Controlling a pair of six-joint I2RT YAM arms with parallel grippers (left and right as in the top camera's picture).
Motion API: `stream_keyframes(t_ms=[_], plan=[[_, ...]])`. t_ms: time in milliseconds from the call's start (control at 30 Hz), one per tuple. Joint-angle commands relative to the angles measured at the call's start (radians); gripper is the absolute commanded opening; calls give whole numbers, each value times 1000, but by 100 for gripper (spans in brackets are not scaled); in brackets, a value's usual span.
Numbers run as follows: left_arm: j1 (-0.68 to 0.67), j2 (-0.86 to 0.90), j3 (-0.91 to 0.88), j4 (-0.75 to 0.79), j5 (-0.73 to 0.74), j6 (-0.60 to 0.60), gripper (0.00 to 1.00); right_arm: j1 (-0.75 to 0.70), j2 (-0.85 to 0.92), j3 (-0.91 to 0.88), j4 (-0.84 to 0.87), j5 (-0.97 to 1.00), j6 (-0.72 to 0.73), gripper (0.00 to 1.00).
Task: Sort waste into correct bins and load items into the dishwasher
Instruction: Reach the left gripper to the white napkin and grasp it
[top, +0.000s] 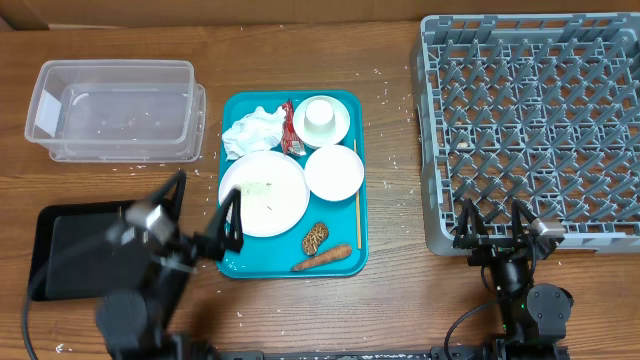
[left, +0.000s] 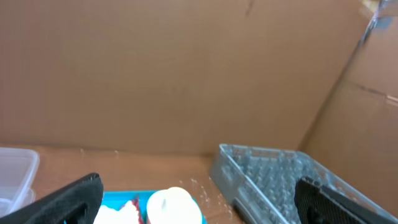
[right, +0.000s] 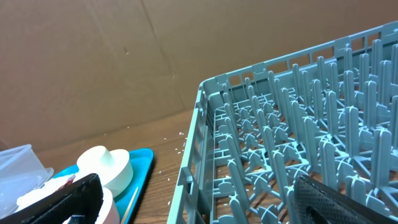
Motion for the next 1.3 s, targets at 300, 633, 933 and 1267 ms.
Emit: stream_keyframes(t_ms=[300, 633, 933, 1267], plan=[[-9, 991, 952, -724, 546, 214, 100, 5, -9, -10, 5, 9, 0, 100], [-210, 1366, 1275, -1124, -472, 216, 100, 5, -9, -10, 5, 9, -1, 100], [-299, 1579, 1275, -1080, -545, 215, 100, 5, -9, -10, 5, 9, -1, 100], [-264, 1719, 1275, -1059, -614, -34, 96, 5, -9, -10, 5, 9, -1, 100]])
